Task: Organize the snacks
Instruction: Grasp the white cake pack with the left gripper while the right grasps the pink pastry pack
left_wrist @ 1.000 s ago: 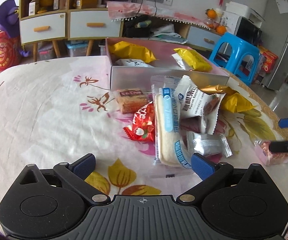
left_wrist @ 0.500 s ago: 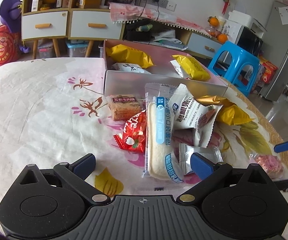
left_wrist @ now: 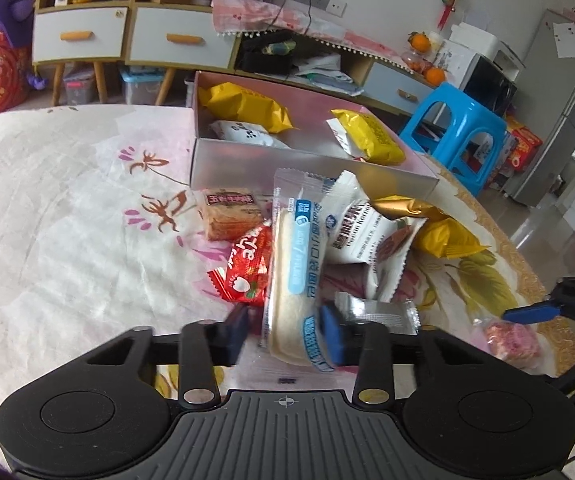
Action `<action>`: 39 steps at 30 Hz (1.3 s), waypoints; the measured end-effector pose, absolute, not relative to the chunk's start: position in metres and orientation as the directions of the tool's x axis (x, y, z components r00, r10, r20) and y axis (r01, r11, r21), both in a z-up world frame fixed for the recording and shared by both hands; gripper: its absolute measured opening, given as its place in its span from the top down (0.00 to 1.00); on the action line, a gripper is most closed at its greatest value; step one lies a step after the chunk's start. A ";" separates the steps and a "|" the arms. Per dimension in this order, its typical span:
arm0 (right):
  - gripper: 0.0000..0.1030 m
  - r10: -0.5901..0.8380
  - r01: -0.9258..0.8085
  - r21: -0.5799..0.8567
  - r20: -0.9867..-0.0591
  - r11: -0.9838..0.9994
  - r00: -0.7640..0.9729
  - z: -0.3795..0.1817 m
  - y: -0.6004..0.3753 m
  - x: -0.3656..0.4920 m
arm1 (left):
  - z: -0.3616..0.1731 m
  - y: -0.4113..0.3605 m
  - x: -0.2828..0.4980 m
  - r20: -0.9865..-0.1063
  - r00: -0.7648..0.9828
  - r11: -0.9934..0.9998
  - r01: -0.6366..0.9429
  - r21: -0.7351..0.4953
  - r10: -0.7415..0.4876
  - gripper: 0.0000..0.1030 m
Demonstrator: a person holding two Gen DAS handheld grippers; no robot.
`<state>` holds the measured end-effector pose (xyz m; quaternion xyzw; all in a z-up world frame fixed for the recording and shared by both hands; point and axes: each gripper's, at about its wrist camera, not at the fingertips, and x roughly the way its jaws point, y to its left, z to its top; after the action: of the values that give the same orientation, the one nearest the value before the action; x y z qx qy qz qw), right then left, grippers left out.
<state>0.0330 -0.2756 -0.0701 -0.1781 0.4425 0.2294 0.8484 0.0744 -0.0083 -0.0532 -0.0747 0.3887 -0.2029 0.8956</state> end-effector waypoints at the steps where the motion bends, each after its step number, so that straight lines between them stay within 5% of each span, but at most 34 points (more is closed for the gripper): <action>1: 0.45 0.239 -0.549 -0.093 -0.831 0.831 0.502 -0.070 -0.275 0.033 | -0.053 -0.009 0.074 -0.667 0.610 0.903 0.314 -0.294 -0.429 0.76; 4: 0.66 0.253 -0.554 -0.085 -0.825 0.828 0.506 -0.068 -0.270 0.033 | -0.051 -0.013 0.069 -0.676 0.606 0.905 0.333 -0.264 -0.420 0.79; 7: 0.74 0.253 -0.560 -0.101 -0.817 0.822 0.518 -0.068 -0.263 0.031 | -0.048 -0.011 0.066 -0.701 0.584 0.907 0.343 -0.243 -0.409 0.80; 18: 0.75 0.265 -0.500 -0.042 -0.807 0.865 0.527 -0.064 -0.234 0.034 | -0.040 0.020 0.052 -0.813 0.453 0.922 0.295 -0.249 -0.365 0.80; 26: 0.74 0.236 -0.453 -0.055 -0.794 0.890 0.560 -0.066 -0.223 0.034 | -0.041 0.027 0.043 -0.814 0.460 0.926 0.291 -0.240 -0.355 0.76; 29: 0.67 0.236 -0.445 -0.053 -0.788 0.894 0.568 -0.066 -0.227 0.033 | -0.041 0.017 0.037 -0.804 0.496 0.924 0.345 -0.163 -0.328 0.69; 33: 0.53 0.258 -0.449 -0.025 -0.789 0.893 0.557 -0.066 -0.234 0.030 | -0.045 0.005 0.030 -0.784 0.546 0.920 0.385 -0.077 -0.295 0.36; 39: 0.50 0.266 -0.479 -0.034 -0.796 0.877 0.543 -0.068 -0.230 0.026 | -0.051 -0.012 0.018 -0.740 0.627 0.895 0.438 0.078 -0.243 0.32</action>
<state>0.0256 -0.2303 -0.0683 -0.1248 0.4272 0.2143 0.8695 0.0179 -0.0120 -0.0507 0.1263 0.3873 -0.1906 0.8932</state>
